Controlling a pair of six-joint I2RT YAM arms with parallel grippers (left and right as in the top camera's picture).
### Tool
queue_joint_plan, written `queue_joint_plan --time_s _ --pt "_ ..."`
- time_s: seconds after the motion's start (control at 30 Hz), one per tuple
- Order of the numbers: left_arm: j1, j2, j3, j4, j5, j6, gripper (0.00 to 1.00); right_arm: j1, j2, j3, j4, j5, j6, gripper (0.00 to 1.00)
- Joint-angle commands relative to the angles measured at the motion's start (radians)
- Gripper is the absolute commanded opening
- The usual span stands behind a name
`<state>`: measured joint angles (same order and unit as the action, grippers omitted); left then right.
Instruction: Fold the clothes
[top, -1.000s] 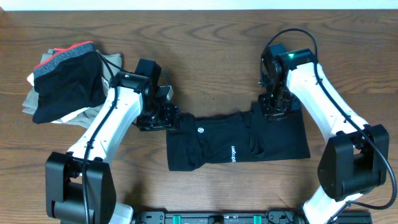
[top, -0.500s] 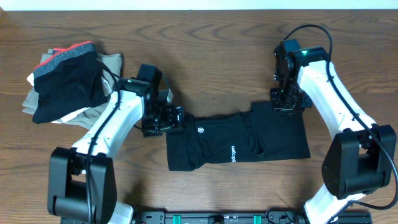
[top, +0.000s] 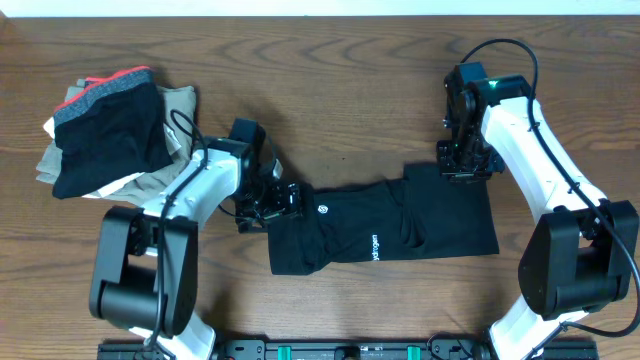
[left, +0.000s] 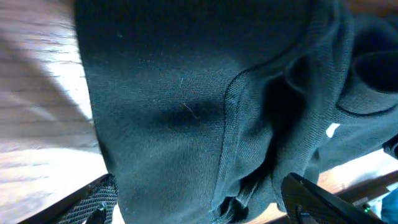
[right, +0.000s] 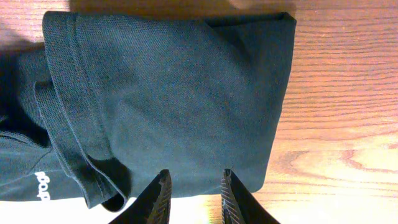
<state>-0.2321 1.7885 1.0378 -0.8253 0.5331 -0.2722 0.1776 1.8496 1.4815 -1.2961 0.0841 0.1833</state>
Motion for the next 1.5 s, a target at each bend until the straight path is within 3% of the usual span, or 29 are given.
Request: queue_joint_plan --time_s 0.0,0.2,0.63,1.03,1.27,1.37,1.47 --pt "-0.002 0.03 -0.002 0.019 0.114 0.032 0.86 -0.007 -0.03 -0.006 0.002 0.013 0.01 0.25" --pt "-0.001 0.055 -0.002 0.051 0.192 0.042 0.86 -0.008 -0.03 -0.006 0.0 0.014 0.01 0.25" --pt "-0.002 0.095 -0.052 0.063 0.192 0.037 0.86 -0.008 -0.03 -0.006 -0.005 0.012 0.01 0.25" --pt "-0.053 0.095 -0.132 0.225 0.188 -0.039 0.84 -0.006 -0.03 -0.006 -0.006 -0.01 0.01 0.24" --pt "-0.068 0.095 -0.134 0.252 0.173 -0.048 0.43 -0.006 -0.03 -0.006 -0.009 -0.01 0.007 0.25" --pt "-0.065 0.095 -0.133 0.252 0.163 -0.047 0.1 -0.006 -0.03 -0.006 -0.011 -0.01 0.003 0.24" --pt "-0.065 0.092 -0.132 0.249 0.12 -0.04 0.06 -0.007 -0.03 -0.006 -0.011 -0.01 0.003 0.23"
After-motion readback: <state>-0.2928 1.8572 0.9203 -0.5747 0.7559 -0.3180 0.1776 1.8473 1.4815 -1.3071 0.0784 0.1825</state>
